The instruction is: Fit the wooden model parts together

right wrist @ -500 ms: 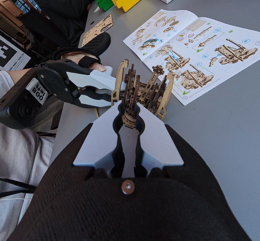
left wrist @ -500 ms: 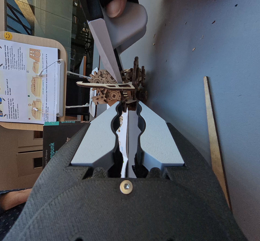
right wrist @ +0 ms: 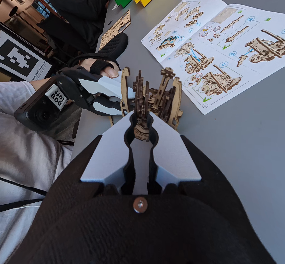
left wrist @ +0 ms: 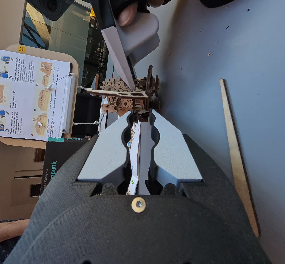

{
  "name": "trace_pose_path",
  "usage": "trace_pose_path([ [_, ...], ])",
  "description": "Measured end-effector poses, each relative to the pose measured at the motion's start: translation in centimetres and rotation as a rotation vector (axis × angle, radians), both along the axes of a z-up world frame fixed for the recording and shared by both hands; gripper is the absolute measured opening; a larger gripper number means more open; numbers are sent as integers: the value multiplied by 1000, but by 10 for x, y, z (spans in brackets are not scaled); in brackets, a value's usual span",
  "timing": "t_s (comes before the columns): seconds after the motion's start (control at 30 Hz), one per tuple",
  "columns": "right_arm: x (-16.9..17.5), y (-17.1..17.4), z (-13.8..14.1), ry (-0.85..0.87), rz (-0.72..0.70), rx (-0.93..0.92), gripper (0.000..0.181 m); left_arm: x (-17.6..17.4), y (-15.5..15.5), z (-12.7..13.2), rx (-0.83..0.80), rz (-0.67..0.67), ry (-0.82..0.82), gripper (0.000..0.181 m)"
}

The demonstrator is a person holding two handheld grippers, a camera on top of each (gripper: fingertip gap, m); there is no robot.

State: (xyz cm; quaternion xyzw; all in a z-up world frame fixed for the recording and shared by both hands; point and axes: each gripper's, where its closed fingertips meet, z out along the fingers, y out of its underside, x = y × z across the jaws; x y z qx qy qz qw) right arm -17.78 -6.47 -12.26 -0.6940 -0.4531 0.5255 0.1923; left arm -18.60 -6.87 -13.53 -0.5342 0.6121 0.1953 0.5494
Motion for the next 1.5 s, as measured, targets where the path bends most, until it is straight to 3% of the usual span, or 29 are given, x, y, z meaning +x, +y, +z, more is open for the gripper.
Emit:
trace_pose_path([
  [0.23,2,2,0,4,2,-44,10,3,1,1,-11,-2,-5,18],
  [0.7,0,4,0,12,-49,42,10,2,4,0,-68,27,-25,17],
  [1.07,2,-1,1,-9,2,50,13,2,5,0,-20,29,2,18],
  [1.27,2,0,1,-19,-35,62,11,1,6,0,-29,36,0,18],
  [1.5,2,2,2,-49,-73,195,11,2,6,0,-45,35,-14,17],
])
